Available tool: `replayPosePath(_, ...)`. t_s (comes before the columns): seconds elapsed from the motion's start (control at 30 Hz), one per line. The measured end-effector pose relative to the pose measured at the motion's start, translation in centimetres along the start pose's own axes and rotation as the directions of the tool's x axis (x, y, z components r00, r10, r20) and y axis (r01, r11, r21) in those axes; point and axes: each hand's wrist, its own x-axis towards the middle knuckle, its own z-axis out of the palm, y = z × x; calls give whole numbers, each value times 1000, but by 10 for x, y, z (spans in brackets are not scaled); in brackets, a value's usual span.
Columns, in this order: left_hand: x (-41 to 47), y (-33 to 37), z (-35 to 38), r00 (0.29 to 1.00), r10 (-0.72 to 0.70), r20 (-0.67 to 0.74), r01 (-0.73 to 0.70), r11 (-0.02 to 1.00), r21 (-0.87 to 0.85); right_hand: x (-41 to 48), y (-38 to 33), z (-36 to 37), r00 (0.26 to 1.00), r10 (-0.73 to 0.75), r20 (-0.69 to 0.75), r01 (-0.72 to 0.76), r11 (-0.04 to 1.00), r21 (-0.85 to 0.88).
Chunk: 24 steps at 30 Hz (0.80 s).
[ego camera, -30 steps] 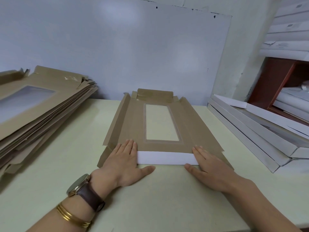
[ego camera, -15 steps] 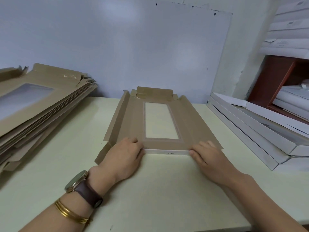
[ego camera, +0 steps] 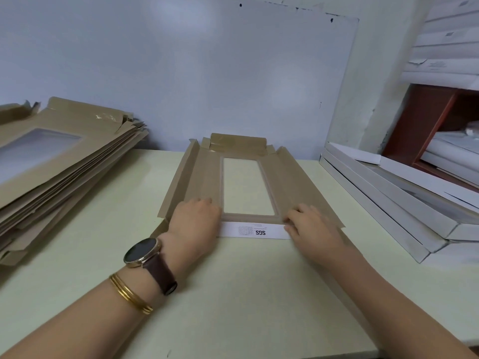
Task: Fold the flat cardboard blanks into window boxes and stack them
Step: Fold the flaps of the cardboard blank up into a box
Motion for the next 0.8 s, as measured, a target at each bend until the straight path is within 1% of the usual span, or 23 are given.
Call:
replayPosePath(0.17,4,25,-4,992,98,79,-111,976,186,10,-24,10,993,-111,35,111,994,-8)
replayPosePath(0.27,8,39,2,986,90,139,-120,966,230,12,-48,17,978,-182,104,174,981,84)
replayPosePath(0.3,8,42,5,983,100,155,-131,970,206,12,-55,18,972,-200,124,183,973,139)
replayPosePath(0.33,9,43,8,980,115,160,-138,981,136,12,-60,17,967,-211,144,179,962,206)
replayPosePath(0.37,10,43,11,977,136,164,-143,989,31,12,-63,16,962,-214,167,163,947,276)
replayPosePath(0.43,12,39,16,962,211,176,-184,970,-158,14,-64,16,950,-216,226,121,920,372)
replayPosePath(0.5,16,36,22,939,271,214,-219,946,-237,16,-62,20,931,-231,282,118,923,366)
replayPosePath(0.53,17,35,27,930,272,246,-207,943,-261,17,-63,23,924,-228,306,113,930,350)
replayPosePath(0.6,18,34,36,919,254,300,-171,945,-278,19,-62,28,917,-208,340,96,943,317)
replayPosePath(0.67,18,35,41,918,235,319,-147,950,-276,20,-57,30,908,-225,354,134,956,262)
replayPosePath(0.73,18,34,42,917,209,339,-112,952,-284,21,-52,32,905,-243,350,175,961,216)
replayPosePath(0.8,16,33,40,920,171,352,-59,950,-307,20,-47,33,916,-230,329,162,962,221)
